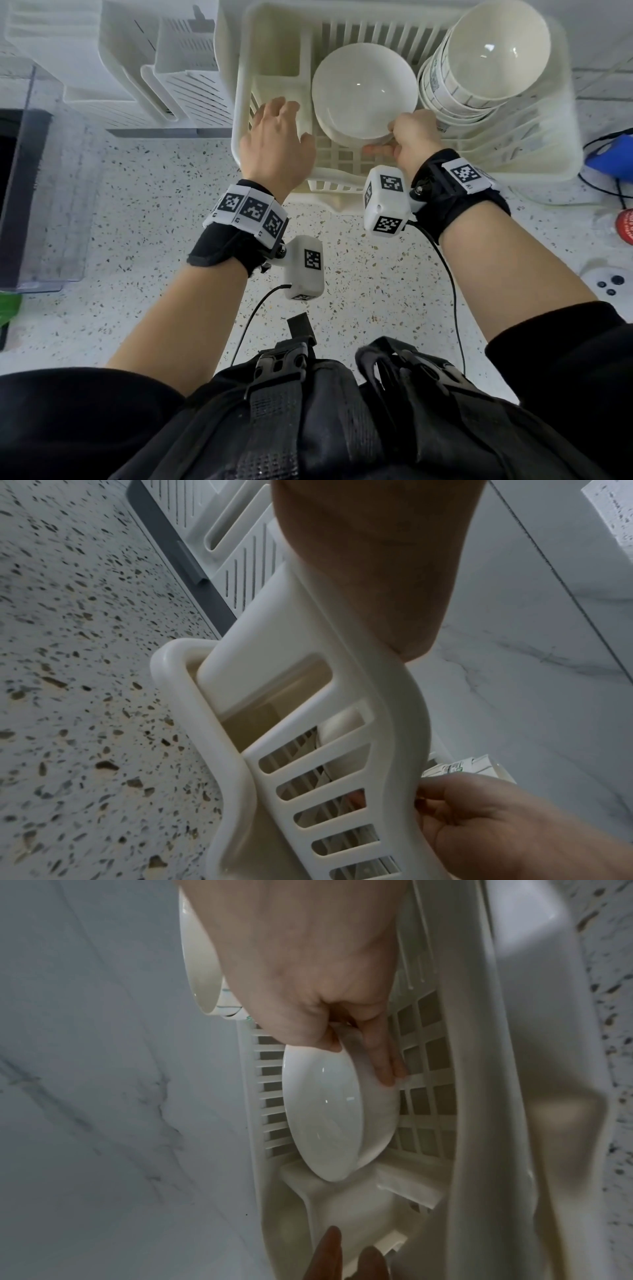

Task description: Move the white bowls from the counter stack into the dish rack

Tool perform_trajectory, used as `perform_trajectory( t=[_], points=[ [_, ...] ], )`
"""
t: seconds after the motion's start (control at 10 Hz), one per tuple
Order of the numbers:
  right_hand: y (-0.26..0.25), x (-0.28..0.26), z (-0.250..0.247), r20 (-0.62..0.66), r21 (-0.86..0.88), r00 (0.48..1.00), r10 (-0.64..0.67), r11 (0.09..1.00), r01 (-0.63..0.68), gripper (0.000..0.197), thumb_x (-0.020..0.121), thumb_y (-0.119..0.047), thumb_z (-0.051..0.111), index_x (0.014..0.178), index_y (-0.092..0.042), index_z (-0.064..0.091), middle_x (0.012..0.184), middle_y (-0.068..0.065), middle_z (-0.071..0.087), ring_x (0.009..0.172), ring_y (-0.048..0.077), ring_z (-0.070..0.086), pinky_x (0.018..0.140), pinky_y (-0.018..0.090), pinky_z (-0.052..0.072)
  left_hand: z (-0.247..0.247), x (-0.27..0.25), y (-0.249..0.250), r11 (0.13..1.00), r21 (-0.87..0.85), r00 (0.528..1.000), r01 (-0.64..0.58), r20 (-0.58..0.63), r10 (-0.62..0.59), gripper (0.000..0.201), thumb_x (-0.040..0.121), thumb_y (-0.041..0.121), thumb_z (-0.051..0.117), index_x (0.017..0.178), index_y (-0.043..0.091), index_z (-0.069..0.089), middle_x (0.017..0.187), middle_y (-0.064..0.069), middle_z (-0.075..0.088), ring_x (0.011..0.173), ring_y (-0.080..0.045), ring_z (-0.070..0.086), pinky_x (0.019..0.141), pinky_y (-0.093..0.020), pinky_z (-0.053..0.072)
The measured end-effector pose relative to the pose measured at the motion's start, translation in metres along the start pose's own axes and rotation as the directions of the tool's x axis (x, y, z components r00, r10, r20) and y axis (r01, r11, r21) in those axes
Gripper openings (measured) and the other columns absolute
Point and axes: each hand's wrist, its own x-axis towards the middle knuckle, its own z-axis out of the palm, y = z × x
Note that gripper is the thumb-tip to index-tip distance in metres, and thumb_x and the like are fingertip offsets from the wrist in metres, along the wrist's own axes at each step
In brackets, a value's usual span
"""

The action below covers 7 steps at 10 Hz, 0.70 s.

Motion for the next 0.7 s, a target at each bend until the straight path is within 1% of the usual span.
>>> perform_trajectory(
  t=[0.1,0.2,0.3,0.4,0.5,0.6,0.7],
  points=[
    [0.000,0.002,0.001,-0.009,0.004,1.000,-0.014,1.000,0.014,0.038,0.091,0.011,0.030,0.126,0.005,0.043,0.099,0.009,0.050,0.061,0.029,0.060,0.071,0.054,0.060,0.001,-0.001,0.000,1.000,0.005,1.000,-0.005,-0.019,0.005,0.048,0.088,0.024,0.043,0.135,0.016,0.043,0.147,0.000,0.040,0.135,-0.023,0.038,0.102,-0.041,0.040],
    [0.000,-0.001,0.000,0.002,0.016,1.000,-0.015,1.000,0.015,0.037,0.092,0.011,0.031,0.127,0.004,0.043,0.104,0.011,0.050,0.062,0.029,0.061,0.071,0.053,0.060,0.001,-0.002,0.001,1.000,0.010,0.999,-0.006,-0.037,0.007,0.047,0.088,0.024,0.043,0.134,0.016,0.044,0.145,0.000,0.043,0.133,-0.022,0.040,0.101,-0.040,0.040],
    [0.001,-0.004,-0.003,0.028,0.055,1.000,0.000,0.998,-0.002,0.036,0.094,0.007,0.036,0.129,0.003,0.042,0.112,0.012,0.049,0.065,0.029,0.063,0.059,0.042,0.062,0.000,-0.003,0.002,1.000,0.003,0.998,-0.014,-0.056,0.014,0.045,0.088,0.023,0.044,0.132,0.016,0.047,0.142,0.000,0.046,0.130,-0.022,0.044,0.098,-0.039,0.041],
    [0.003,-0.010,-0.007,0.072,0.111,0.997,0.016,0.994,-0.024,0.034,0.096,0.002,0.042,0.130,0.000,0.042,0.114,0.011,0.051,0.078,0.030,0.065,0.054,0.035,0.061,-0.001,-0.009,0.003,0.999,-0.032,0.996,-0.033,-0.083,0.031,0.043,0.088,0.019,0.044,0.130,0.015,0.049,0.141,0.000,0.048,0.133,-0.022,0.041,0.099,-0.038,0.042],
    [0.003,-0.022,-0.011,0.080,0.119,0.996,-0.025,0.993,0.015,0.034,0.094,0.001,0.046,0.127,-0.001,0.044,0.116,0.012,0.053,0.090,0.031,0.065,0.064,0.037,0.062,-0.004,-0.018,0.003,0.992,-0.084,0.988,-0.091,-0.134,0.080,0.041,0.088,0.011,0.045,0.128,0.011,0.051,0.141,-0.005,0.049,0.144,-0.024,0.024,0.110,-0.037,0.032],
    [0.006,-0.038,-0.016,0.058,0.062,0.992,-0.110,0.992,0.106,0.031,0.087,0.000,0.051,0.118,-0.002,0.050,0.118,0.014,0.058,0.104,0.034,0.064,0.076,0.044,0.062,-0.007,-0.036,0.006,0.980,-0.147,0.984,-0.132,-0.135,0.113,0.039,0.088,0.008,0.047,0.126,0.007,0.053,0.140,-0.011,0.050,0.145,-0.029,0.018,0.119,-0.036,0.018],
    [0.010,-0.052,-0.024,0.034,-0.050,0.971,-0.238,0.970,0.239,0.038,0.084,0.000,0.053,0.121,0.006,0.056,0.118,0.018,0.061,0.102,0.031,0.065,0.065,0.026,0.062,-0.012,-0.049,0.007,0.969,-0.206,0.982,-0.136,-0.154,0.106,0.038,0.089,0.009,0.048,0.126,0.008,0.054,0.139,-0.012,0.050,0.145,-0.030,0.018,0.120,-0.037,0.015]
  ],
)
